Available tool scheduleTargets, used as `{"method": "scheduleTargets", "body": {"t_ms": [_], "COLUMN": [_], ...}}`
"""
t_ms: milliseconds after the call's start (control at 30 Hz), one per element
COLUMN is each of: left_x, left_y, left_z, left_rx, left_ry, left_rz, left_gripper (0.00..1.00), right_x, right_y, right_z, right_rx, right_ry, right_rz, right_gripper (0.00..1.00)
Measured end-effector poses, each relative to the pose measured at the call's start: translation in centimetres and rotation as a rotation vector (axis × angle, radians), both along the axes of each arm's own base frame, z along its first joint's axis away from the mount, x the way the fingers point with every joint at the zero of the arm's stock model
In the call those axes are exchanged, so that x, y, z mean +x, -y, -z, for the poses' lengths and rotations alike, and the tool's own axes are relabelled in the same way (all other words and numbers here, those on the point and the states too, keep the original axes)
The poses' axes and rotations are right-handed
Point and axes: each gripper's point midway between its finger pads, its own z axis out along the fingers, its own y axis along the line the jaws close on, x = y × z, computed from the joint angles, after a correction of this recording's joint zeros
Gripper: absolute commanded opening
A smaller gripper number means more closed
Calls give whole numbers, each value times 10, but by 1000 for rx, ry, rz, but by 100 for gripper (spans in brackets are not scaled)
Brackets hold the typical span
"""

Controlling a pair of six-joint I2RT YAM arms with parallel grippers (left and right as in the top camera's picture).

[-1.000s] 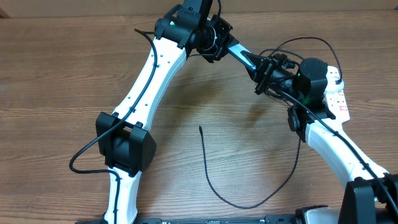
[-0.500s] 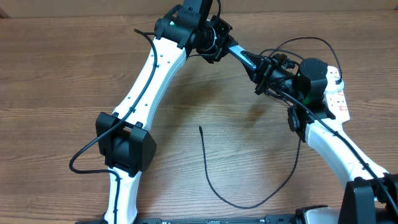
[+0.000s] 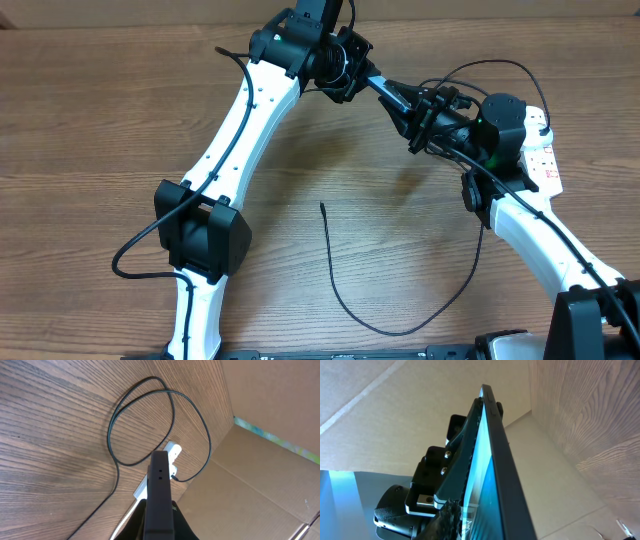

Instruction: Plug charger to phone and switch on socket

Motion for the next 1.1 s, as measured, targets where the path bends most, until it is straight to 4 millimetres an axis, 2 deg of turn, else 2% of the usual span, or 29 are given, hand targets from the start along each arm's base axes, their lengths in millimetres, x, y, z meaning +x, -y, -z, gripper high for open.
{"method": "scheduleTargets", "body": {"t_ms": [33, 167, 233, 367, 567, 767, 800, 833, 1100], "left_x": [0, 1, 1, 2, 12, 24, 29, 32, 36], "left_y": [0, -1, -1, -3, -24, -62, -80, -89, -148], "left_z": [0, 0, 1, 1, 3, 4, 2, 1, -2], "left_rx": [2, 5, 6, 9, 34, 43, 30, 23, 1], "left_ry": [1, 3, 3, 8, 31, 57, 83, 95, 160], "left_rz": [-1, -4, -6, -5, -3, 24, 50, 63, 138], "left_gripper": [4, 4, 4, 4, 4, 4, 4, 4, 4], "right_x": [0, -1, -2, -1, -1, 3, 4, 4, -4], "right_y": [0, -2, -2, -2, -1, 11, 14, 15, 18], "right_z": [0, -1, -1, -1, -1, 6, 10, 13, 44], "right_rx": [0, 1, 2, 1, -5, -65, -85, -98, -248], "right_ry": [2, 5, 4, 4, 11, 41, 41, 36, 31], "right_rz": [-1, -9, -12, -10, -8, 12, 15, 17, -22], "right_gripper": [38, 88, 100, 100, 100, 100, 100, 100, 100]}}
